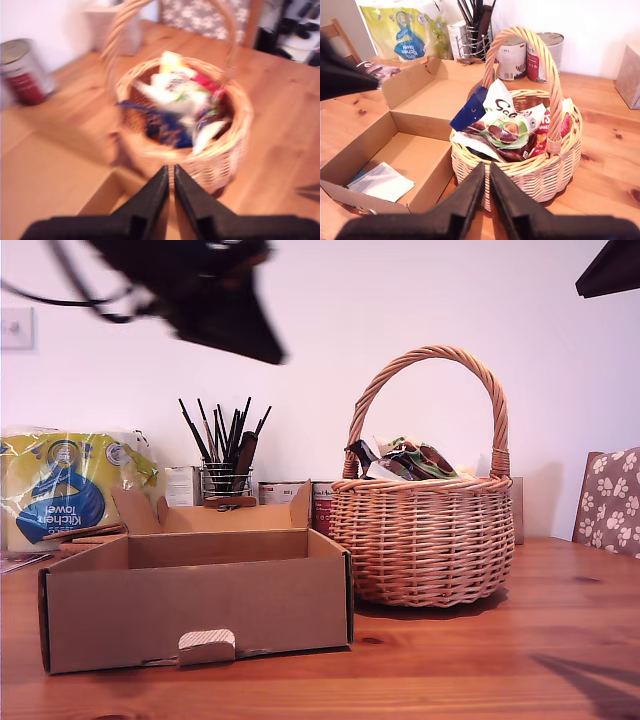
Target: Move the bags of Easter eggs from the cardboard box on the left into the woven basket on the right side.
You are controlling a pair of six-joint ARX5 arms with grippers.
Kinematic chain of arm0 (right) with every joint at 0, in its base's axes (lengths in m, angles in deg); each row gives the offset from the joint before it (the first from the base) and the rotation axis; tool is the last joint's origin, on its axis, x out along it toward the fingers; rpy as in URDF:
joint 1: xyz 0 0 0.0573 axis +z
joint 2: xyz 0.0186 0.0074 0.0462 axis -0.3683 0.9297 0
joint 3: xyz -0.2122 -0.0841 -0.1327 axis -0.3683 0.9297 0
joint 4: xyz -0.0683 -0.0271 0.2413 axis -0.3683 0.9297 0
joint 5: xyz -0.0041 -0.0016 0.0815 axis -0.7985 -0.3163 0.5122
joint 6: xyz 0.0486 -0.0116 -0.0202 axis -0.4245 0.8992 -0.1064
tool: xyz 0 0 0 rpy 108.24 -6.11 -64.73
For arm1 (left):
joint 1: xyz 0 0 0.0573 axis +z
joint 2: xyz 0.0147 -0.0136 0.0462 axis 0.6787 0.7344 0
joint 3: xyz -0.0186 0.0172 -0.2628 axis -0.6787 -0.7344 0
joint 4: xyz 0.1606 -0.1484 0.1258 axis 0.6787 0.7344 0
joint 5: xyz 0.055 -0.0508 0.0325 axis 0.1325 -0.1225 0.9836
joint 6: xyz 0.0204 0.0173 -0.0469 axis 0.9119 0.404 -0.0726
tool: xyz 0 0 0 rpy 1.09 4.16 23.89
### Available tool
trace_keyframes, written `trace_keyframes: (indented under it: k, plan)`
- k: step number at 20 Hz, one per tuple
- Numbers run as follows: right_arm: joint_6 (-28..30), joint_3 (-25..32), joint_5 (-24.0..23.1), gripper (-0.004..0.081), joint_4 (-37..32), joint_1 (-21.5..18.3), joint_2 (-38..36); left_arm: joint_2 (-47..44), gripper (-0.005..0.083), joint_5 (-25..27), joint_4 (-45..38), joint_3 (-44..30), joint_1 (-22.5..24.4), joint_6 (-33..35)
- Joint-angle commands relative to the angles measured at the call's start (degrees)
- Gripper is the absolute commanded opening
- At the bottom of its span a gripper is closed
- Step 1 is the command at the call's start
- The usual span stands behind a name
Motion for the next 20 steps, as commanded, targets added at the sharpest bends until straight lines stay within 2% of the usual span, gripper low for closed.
trace_keyframes:
  k: [1,5,10,16,20]
  plan:
    - [-1.2,1.3,0.0,-0.0011,-0.8,-0.3,-0.3,-2.5,-0.002,0.5,-1.7,-3.9,1.1,-0.8]
    - [-2.7,1.4,-0.2,-0.0011,-2.7,-0.3,-2.1,-10.4,-0.002,1.0,-1.9,-11.7,5.2,-2.8]
    - [-2.5,1.4,-0.1,-0.0011,-1.3,-0.3,-3.3,-21.8,-0.002,3.0,0.6,-18.5,9.3,-4.2]
    - [-3.2,1.4,0.3,-0.0011,0.9,-0.3,-3.7,-32.9,-0.0019,3.3,5.1,-20.0,10.1,-4.5]
    - [-3.2,1.4,0.0,-0.0011,4.2,-0.3,-3.0,-34.2,-0.0019,3.3,6.3,-19.9,10.1,-4.6]
